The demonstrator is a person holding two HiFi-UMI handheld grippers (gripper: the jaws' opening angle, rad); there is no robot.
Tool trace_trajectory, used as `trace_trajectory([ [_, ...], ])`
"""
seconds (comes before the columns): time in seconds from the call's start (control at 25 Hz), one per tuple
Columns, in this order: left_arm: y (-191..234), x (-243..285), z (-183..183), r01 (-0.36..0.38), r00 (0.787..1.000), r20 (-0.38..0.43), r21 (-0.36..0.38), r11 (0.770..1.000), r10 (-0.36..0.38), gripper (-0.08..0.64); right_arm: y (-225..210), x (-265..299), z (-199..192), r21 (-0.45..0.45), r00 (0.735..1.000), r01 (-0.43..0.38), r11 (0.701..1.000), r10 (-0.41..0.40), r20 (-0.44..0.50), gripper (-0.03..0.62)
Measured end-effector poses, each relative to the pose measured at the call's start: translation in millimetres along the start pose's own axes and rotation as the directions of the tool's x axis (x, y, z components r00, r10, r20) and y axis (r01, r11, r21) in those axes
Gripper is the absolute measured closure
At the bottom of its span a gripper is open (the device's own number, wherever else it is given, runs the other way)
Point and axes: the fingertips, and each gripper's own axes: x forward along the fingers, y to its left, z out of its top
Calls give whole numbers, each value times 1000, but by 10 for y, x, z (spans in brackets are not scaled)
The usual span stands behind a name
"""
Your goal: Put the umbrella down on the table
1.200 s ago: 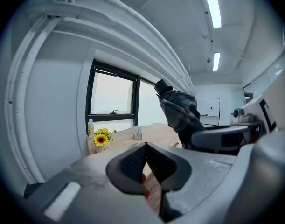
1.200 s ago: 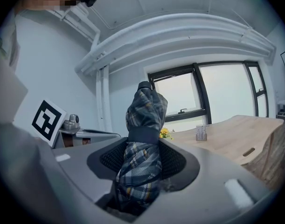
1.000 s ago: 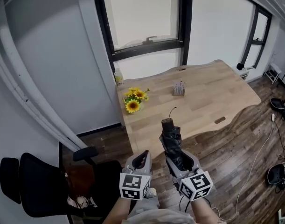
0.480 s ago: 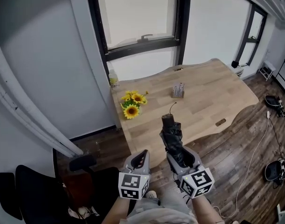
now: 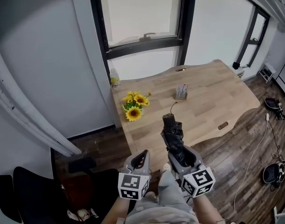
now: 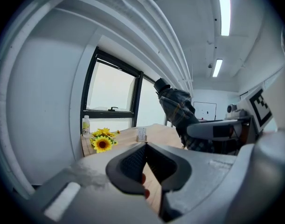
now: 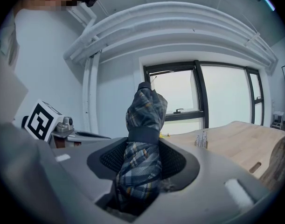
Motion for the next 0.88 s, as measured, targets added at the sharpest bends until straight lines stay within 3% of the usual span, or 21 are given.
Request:
trace_trajectory([
  [0.88, 540, 757, 240, -54, 998, -36, 13, 998, 54, 558, -576, 792, 196, -119, 992, -121, 985, 117, -42, 387],
])
